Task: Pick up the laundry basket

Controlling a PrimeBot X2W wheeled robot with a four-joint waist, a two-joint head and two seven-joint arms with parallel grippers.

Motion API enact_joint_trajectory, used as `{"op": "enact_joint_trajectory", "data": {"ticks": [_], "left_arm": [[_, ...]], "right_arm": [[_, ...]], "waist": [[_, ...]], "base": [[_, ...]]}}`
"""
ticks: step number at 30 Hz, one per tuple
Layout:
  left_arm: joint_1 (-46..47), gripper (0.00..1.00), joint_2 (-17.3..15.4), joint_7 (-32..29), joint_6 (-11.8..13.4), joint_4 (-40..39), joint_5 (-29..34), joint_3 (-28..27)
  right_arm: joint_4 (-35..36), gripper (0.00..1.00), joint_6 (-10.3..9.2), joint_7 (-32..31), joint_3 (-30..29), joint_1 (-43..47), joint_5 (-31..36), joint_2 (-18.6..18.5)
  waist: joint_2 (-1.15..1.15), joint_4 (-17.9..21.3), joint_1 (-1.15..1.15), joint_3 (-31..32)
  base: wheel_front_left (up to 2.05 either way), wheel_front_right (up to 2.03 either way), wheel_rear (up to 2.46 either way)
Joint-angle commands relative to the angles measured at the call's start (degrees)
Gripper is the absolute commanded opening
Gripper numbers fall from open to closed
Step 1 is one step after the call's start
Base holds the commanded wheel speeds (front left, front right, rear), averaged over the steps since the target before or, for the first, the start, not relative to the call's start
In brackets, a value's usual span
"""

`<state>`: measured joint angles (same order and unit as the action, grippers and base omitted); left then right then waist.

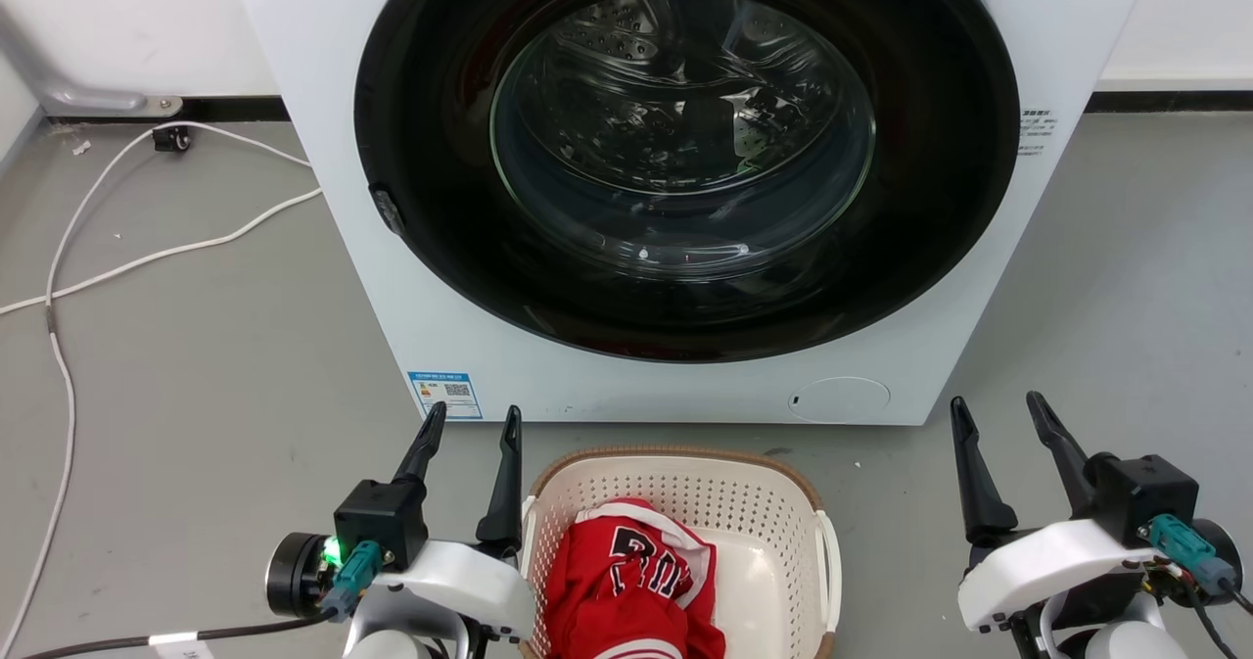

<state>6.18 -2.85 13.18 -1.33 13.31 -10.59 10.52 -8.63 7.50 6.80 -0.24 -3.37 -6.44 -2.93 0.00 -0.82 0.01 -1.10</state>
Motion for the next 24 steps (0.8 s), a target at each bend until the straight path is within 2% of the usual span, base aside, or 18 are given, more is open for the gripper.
{"op": "enact_joint_trajectory", "data": {"ticks": [1, 16, 24], "left_arm": [[0.6, 1.0, -0.1, 0.6, 0.2, 0.0, 1.1, 0.2], [1.0, 1.0, -0.1, 2.1, 0.4, 1.4, 4.0, 1.3], [0.9, 1.0, 0.0, 2.1, 0.4, 1.8, 2.8, 1.0]], "right_arm": [[0.4, 1.0, -0.02, 0.4, 0.2, 0.5, 1.4, 0.1], [0.3, 1.0, -0.02, 1.5, -0.2, 0.6, 4.5, 0.1], [-0.3, 1.0, -0.02, 1.8, -0.4, 0.3, 3.4, 0.1]], "waist": [[0.0, 0.0, -0.01, 0.1], [0.0, -0.2, -0.01, -0.2], [0.0, -0.2, -0.01, -0.3]], "base": [[0.0, 0.0, 0.0], [0.0, 0.0, 0.0], [0.0, 0.0, 0.0]]}}
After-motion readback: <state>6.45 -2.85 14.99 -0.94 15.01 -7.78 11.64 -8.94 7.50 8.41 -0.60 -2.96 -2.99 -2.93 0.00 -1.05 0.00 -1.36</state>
